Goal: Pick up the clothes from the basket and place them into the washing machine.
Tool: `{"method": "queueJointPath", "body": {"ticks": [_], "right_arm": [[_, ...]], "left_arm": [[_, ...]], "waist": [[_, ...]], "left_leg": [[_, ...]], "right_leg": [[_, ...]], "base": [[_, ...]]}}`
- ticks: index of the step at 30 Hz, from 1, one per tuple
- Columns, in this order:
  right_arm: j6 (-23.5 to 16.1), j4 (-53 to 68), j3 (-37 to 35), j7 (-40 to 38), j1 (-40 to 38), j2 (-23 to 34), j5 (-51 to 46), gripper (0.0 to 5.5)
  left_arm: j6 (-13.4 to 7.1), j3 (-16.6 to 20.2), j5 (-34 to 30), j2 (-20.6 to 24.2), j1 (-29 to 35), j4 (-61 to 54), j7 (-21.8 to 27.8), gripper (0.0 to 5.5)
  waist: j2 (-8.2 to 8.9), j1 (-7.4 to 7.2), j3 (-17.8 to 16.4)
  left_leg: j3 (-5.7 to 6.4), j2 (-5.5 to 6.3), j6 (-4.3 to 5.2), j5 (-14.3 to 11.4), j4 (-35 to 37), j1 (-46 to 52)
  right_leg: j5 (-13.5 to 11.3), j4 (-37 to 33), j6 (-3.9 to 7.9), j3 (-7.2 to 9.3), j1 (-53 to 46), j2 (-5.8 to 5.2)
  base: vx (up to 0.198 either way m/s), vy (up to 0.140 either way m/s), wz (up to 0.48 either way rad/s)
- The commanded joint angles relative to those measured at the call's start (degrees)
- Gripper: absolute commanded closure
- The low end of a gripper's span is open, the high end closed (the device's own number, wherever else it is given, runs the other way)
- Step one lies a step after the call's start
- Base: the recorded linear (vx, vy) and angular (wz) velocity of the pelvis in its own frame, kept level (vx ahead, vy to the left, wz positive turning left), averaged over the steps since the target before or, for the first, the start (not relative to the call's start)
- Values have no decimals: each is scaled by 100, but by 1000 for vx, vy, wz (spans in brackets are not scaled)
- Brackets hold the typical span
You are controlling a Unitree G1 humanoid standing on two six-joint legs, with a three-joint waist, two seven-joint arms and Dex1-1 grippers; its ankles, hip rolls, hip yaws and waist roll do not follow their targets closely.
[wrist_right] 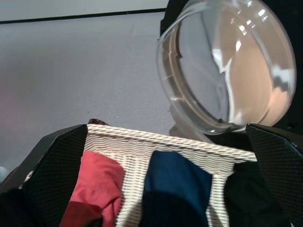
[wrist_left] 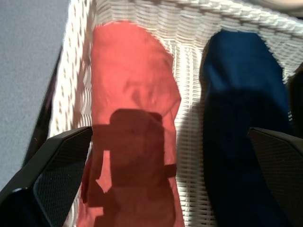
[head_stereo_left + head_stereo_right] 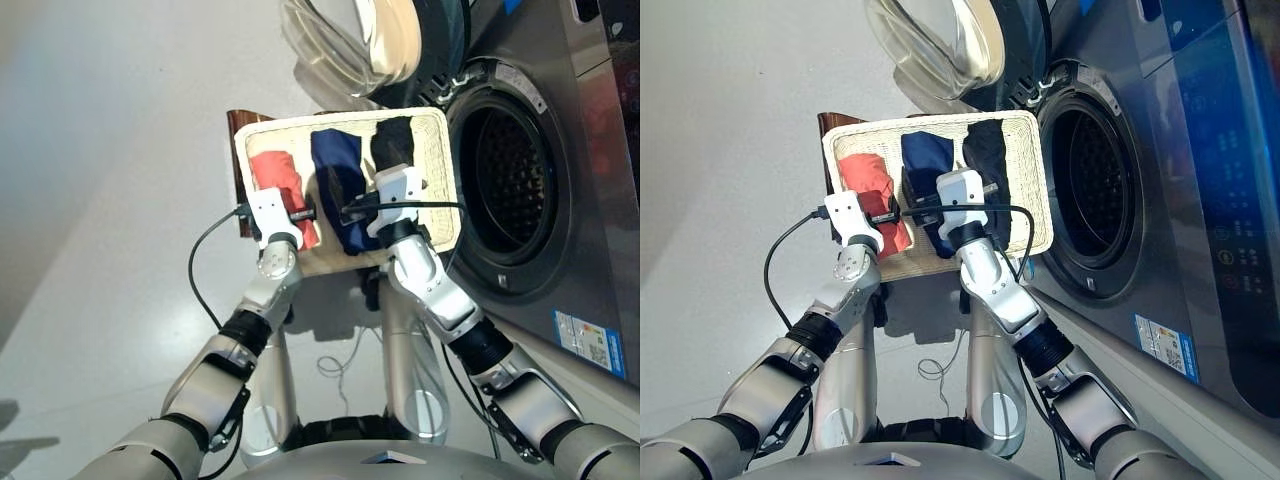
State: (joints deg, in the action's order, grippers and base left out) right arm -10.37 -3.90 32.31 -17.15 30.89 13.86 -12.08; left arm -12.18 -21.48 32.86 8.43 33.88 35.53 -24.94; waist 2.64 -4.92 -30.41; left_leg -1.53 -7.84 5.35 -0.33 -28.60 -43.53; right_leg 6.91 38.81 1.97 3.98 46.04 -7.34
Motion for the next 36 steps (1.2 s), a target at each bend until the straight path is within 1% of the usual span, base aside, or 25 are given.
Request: {"method": "queueJointPath", "body": {"ticks": [1, 5, 8, 11, 14, 15, 19, 22, 25, 31, 32, 33, 34, 35, 36], "right_arm": [[-461, 716, 51, -107, 383, -339, 147, 0], [-487, 752, 80, -102, 479, -367, 124, 0], [-514, 789, 70, -115, 540, -386, 80, 0], [-558, 885, 128, -125, 565, -368, 0, 0], [-588, 944, 151, -83, 594, -354, -116, 0], [-636, 973, 174, -20, 581, -358, -356, 0], [-642, 980, 241, 14, 595, -341, -681, 0], [-649, 1058, 251, 93, 542, -287, -763, 0], [-684, 1065, 264, 120, 541, -255, -855, 0], [-748, 1106, 283, 217, 554, -195, -1069, 0], [-755, 1106, 290, 233, 560, -184, -1110, 0], [-771, 1108, 306, 256, 561, -181, -1161, 0], [-776, 1101, 316, 267, 569, -169, -1202, 0], [-776, 1090, 333, 274, 533, -170, -1234, 0], [-780, 1091, 329, 275, 573, -157, -1251, 0]], "left_arm": [[-337, -53, -202, -85, 438, 12, -201, 0], [-392, 24, -69, -80, 561, 60, -262, 0], [-392, 120, 39, -51, 672, 195, -314, 0], [-402, 306, 267, 8, 856, 538, -409, 0], [-388, 390, 382, 63, 975, 725, -423, 0], [-350, 432, 434, 98, 1073, 913, -438, 0], [-262, 426, 535, 191, 1224, 1155, -384, 0], [-241, 421, 580, 216, 1292, 1256, -372, 0], [-219, 405, 600, 186, 1345, 1376, -370, 0], [-189, 390, 615, 181, 1420, 1571, -325, 0], [-191, 382, 622, 182, 1432, 1581, -320, 101], [-186, 379, 643, 172, 1435, 1624, -299, 162], [-186, 384, 673, 174, 1439, 1655, -285, 304], [-176, 379, 699, 157, 1408, 1683, -275, 336], [-187, 379, 704, 171, 1458, 1670, -284, 399]], "waist": [[15, -96, 61], [21, -122, 61], [32, -139, 61], [71, -187, 61], [106, -219, 61], [128, -247, 61], [152, -297, 61], [161, -305, 61], [156, -314, 61], [153, -328, 61], [148, -325, 61], [150, -320, 61], [149, -318, 61], [136, -310, 61], [140, -318, 61]], "left_leg": [[16, -100, 1, -558, -557, -212], [23, -121, 7, -562, -642, -515], [20, -143, 12, -577, -702, -658], [39, -161, 28, -600, -804, -860], [19, -187, 31, -630, -895, -971], [10, -195, 32, -650, -936, -1044], [30, -215, 47, -670, -1021, -1167], [35, -234, 59, -673, -1038, -1207], [58, -218, 63, -668, -1065, -1247], [46, -212, 72, -673, -1090, -1263], [41, -214, 72, -676, -1098, -1266], [47, -215, 75, -682, -1113, -1270], [44, -219, 77, -682, -1112, -1261], [56, -231, 97, -882, -1185, -1148], [40, -215, 77, -664, -1094, -1256]], "right_leg": [[-38, -63, 461, -442, 245, -55], [-31, 17, 456, -444, 544, -47], [-30, 61, 460, -461, 696, -29], [-23, 126, 455, -497, 924, 2], [-16, 193, 456, -509, 1052, 18], [-13, 235, 458, -515, 1143, 24], [0, 281, 452, -535, 1249, 34], [8, 301, 445, -525, 1297, 33], [-5, 312, 439, -522, 1327, 39], [-32, 290, 431, -529, 1337, 49], [-35, 292, 430, -538, 1344, 49], [-34, 306, 430, -553, 1359, 55], [-43, 298, 429, -557, 1347, 60], [147, 393, 444, -554, 1247, 66], [-69, 282, 430, -565, 1346, 62]], "base": [[0, 0, 0], [0, 0, 0], [0, 0, 0], [0, 0, 0], [0, 0, 0], [0, 0, 0], [0, 0, 0], [0, 0, 0], [0, 0, 0], [0, 0, 0], [0, 0, 0], [0, 0, 0], [85, 9, -33], [0, 0, 0], [83, 15, -22]]}}
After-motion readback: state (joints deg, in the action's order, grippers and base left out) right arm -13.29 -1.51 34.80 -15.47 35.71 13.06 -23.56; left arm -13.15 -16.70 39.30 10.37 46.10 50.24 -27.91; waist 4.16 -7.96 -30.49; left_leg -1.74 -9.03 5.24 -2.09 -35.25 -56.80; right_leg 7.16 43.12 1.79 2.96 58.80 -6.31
